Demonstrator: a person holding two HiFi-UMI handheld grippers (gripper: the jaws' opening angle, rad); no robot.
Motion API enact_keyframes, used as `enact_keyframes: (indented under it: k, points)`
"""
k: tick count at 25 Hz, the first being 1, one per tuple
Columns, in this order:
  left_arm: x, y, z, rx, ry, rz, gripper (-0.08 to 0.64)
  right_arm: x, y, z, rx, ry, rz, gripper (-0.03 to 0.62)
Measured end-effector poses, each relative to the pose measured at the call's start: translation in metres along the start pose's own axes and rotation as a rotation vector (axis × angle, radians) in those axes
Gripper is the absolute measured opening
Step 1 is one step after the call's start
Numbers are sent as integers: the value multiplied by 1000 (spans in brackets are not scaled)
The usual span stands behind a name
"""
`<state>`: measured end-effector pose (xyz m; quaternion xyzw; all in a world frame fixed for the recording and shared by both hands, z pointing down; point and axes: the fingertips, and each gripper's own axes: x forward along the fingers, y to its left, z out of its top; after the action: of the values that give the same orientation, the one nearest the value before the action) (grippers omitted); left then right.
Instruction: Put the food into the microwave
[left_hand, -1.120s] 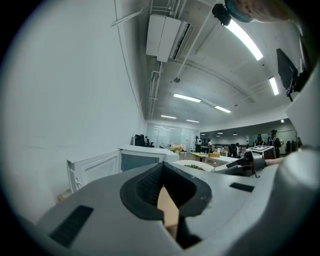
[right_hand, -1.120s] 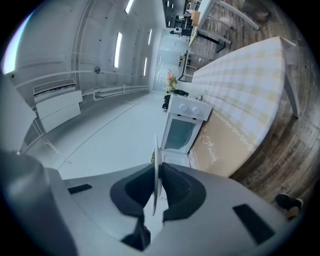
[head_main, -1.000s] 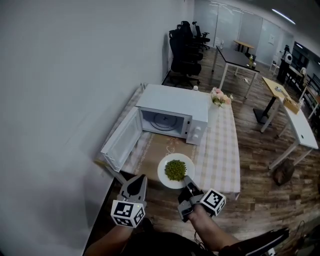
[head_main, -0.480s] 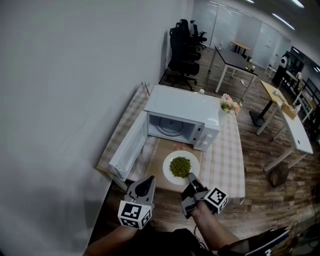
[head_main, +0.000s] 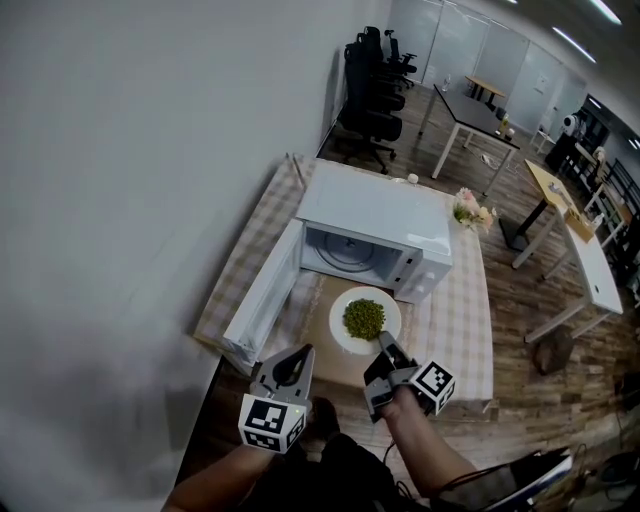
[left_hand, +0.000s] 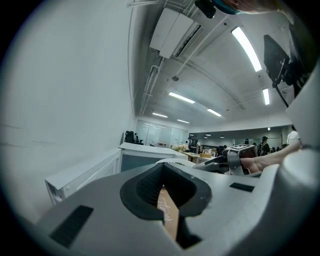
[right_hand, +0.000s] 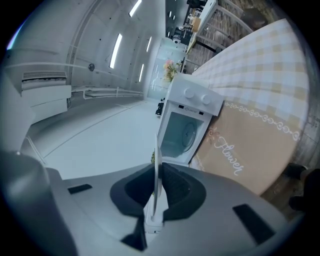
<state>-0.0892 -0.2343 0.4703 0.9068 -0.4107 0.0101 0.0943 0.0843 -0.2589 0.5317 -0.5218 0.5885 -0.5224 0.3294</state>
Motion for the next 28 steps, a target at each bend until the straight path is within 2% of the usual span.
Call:
enact_keyframes:
  k: [4, 10, 14, 21, 28]
  points:
    - [15, 10, 7, -41, -6, 2, 8, 22, -1, 7, 12, -1, 3, 34]
    - [49, 16, 15, 14, 8, -8, 8, 62, -14, 22, 36, -1, -4, 34]
    - [72, 24, 17, 19, 35, -12, 8, 91, -22, 34, 57, -6, 4, 34]
    - [118, 37, 3, 6, 86, -31, 8, 138, -49, 53, 79, -14, -30, 34]
    - [148, 50, -8, 28, 139, -10, 8, 172, -79, 62, 102, -24, -73, 34]
